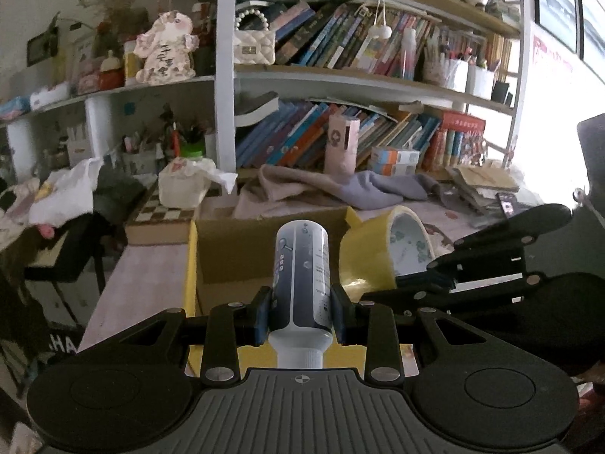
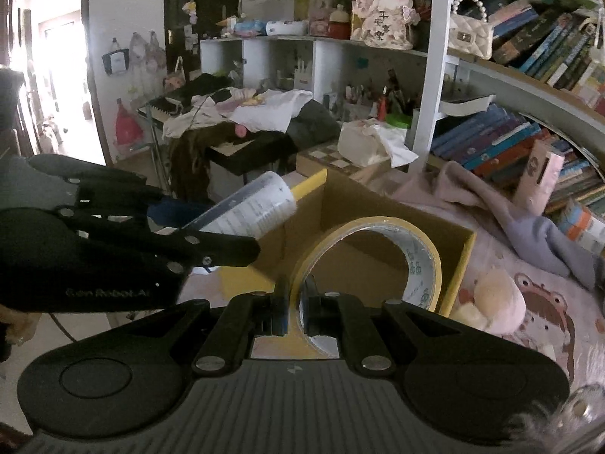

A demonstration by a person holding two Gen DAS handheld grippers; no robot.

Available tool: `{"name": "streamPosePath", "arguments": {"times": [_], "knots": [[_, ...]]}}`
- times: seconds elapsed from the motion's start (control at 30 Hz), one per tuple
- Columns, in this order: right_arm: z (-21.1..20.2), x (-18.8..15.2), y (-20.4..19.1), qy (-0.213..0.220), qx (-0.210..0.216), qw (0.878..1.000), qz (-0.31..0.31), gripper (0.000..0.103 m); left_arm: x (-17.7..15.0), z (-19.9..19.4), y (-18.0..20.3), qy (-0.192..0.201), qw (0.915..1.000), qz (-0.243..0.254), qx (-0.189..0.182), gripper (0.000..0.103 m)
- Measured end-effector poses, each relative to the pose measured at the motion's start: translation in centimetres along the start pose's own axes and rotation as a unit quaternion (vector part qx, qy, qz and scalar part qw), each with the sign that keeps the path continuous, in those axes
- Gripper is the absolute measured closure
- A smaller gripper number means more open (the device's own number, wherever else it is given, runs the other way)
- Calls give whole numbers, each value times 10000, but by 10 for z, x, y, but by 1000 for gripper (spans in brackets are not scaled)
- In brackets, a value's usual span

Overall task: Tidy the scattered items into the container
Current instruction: 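Carry the glue bottle and tape roll with both grippers over the yellow box, then open both grippers to drop the bottle and tape into the box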

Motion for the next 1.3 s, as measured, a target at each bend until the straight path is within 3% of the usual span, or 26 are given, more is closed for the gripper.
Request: {"name": "streamPosePath", "arguments": {"times": [0.4, 0.6, 0.73, 0.93, 1.13, 1.3], "knots": [[96, 25, 54, -763, 175, 9966, -261, 97, 28, 102, -23, -820, 9941, 705, 87, 72], [152, 22, 73, -1445, 201, 9874, -613, 97, 27, 156, -31, -1339, 9832, 1231, 164, 72], [182, 16, 78, -1943, 314, 9760, -935, 97, 20, 185, -32, -1741, 9716, 1598, 151, 72], [208, 10, 88, -2511, 361, 9606, -1138, 97, 13, 208, -43, -2094, 9648, 1575, 242, 72], [218, 8, 88, -2604, 517, 9589, -999, 96, 13, 214, -48, -2269, 9634, 1423, 115, 72], [221, 8, 87, -2595, 557, 9588, -1015, 94, 12, 220, -48, -2407, 9610, 1362, -47, 63]]}}
Point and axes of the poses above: each gripper's, at about its wrist camera, not at the fingertips, and z roughly the way its jaws point, y to its right, x to its top, the point moved 7 cm from there along z, roughly the way its jaws point, and after that the axes turned 4 degrees about -y, right-handed, at the moved point
